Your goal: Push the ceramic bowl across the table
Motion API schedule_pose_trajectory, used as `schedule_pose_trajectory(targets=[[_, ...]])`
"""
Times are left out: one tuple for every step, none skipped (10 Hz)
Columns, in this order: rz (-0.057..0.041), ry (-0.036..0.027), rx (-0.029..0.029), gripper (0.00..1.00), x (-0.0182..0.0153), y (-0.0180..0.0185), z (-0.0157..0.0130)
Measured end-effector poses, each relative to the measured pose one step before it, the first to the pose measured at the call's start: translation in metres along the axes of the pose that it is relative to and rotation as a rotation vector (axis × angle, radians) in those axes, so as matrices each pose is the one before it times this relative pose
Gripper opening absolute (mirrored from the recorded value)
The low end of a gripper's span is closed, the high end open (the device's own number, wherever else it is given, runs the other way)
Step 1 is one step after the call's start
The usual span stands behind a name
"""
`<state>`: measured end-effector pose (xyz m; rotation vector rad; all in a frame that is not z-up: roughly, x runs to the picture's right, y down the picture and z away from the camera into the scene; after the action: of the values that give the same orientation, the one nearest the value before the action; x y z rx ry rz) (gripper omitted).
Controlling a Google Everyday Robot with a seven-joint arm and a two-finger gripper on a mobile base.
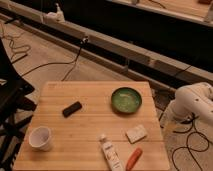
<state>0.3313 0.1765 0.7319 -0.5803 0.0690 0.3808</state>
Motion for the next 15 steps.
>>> schedule_pose_trajectory(targets=[[0.00003,-0.00004,-0.00003,0.70,-0.00001,0.00001,0.00000],[0.00002,0.00003,0.00002,0.70,0.00003,0.00000,-0.00001],[-0.00003,-0.00005,-0.00007,0.70,-0.00003,0.00002,0.00003],[-0.00004,0.00005,0.00001,0.70,0.00000,0.00000,0.00000],[-0.00001,0.00005,0.00006,0.70,0.00002,-0.00002,-0.00001],[0.00001,-0.00007,-0.00003,0.70,-0.00001,0.00000,0.00000],[0.00002,0.00007,-0.00001,0.70,0.00002,0.00001,0.00000],[0.00003,-0.00003,0.00002,0.70,0.00000,-0.00001,0.00001],[0.00002,-0.00001,0.00008,0.70,-0.00001,-0.00001,-0.00005],[-0.00005,0.00007,0.00003,0.70,0.00000,-0.00001,-0.00004],[-0.00002,-0.00003,0.00002,0.70,-0.00002,-0.00001,0.00000],[0.00003,-0.00004,0.00002,0.70,0.00000,-0.00001,0.00002],[-0.00002,0.00006,-0.00003,0.70,0.00001,0.00002,-0.00001],[-0.00002,0.00003,0.00006,0.68,0.00000,-0.00002,-0.00001],[0.00002,-0.00004,-0.00004,0.62,-0.00001,0.00001,0.00000]])
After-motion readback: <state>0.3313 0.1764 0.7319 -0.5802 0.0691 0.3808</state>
